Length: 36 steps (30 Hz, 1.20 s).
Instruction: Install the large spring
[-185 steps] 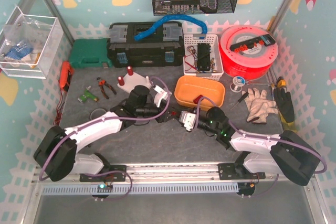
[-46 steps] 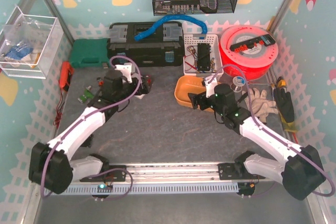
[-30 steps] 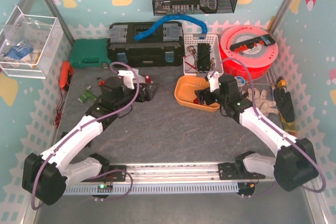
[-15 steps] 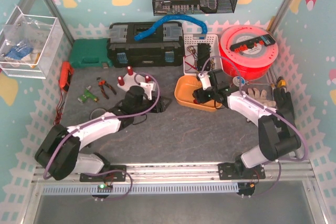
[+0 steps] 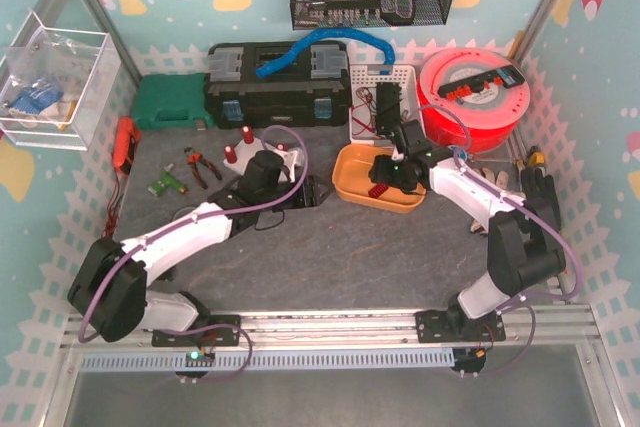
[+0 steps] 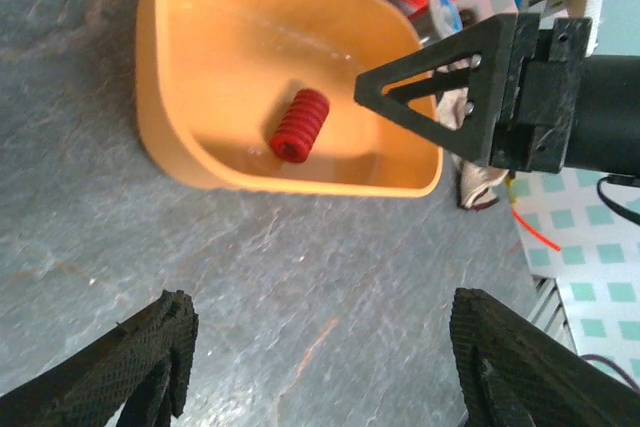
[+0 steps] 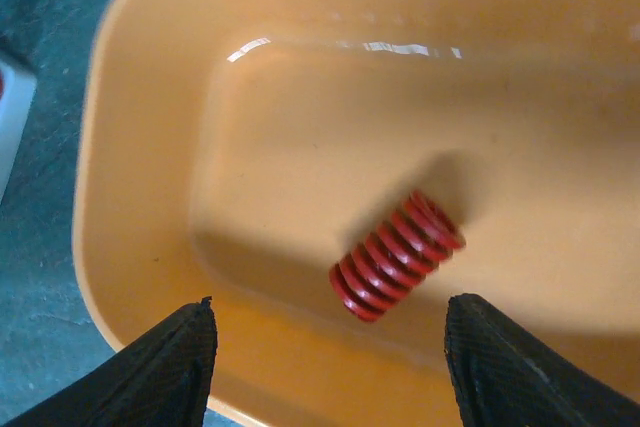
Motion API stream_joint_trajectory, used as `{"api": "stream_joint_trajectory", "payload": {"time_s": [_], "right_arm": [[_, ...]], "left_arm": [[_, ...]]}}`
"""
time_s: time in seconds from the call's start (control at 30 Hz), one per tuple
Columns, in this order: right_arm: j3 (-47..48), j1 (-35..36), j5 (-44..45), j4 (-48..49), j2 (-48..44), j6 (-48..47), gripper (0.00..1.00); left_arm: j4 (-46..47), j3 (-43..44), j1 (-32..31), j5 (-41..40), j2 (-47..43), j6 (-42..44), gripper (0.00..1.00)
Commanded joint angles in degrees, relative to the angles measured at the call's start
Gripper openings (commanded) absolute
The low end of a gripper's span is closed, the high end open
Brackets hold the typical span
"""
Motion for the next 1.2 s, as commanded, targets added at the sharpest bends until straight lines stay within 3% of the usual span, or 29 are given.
{"api": "stream_joint_trajectory", "payload": {"time_s": [0.0,0.23,0.7,0.97,1.17], "right_arm": [[-2.92,0.47,1.46,-3.62,-1.34,20.1,0.64],[-2.93,0.58,4.37,-3.1,0.97,25.52,0.63],[5.41,3.02,5.76,-3.0,15.2,23.45,0.66],[10.03,3.09,8.26,-3.18,22.63,18.43,0.49],[10.9,3.11,11.35,-3.28,22.67,14.69,0.32]], "left_arm": [[-5.74,-0.97,-0.22,-0.03,-1.82,1.75,0.72],[-7.12,-0.35,0.31,1.2,-2.77,3.85,0.77],[-11.47,2.36,2.17,0.88,-4.51,6.96,0.81],[-11.78,3.27,3.51,0.7,-4.0,7.29,0.84],[-13.19,4.45,3.83,-1.05,-4.06,8.56,0.88]]}}
